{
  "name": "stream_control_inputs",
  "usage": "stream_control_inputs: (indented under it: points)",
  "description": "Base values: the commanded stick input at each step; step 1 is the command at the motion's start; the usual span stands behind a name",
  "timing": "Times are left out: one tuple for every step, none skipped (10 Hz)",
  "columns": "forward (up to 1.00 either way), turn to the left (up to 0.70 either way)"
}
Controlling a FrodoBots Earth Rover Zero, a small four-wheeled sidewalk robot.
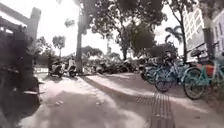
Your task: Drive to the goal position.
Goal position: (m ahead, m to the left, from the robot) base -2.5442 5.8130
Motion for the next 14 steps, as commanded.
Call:
stream_control_inputs:
  points:
    - [0.7,0.0]
    - [0.7,0.0]
    - [0.7,0.0]
    - [0.7,0.0]
    - [0.7,0.11]
    - [0.7,0.14]
    - [0.7,0.14]
    - [0.7,0.04]
    - [0.7,0.0]
    - [0.7,0.0]
    - [0.7,0.0]
    - [0.7,0.0]
    - [0.7,0.0]
    - [0.7,0.1]
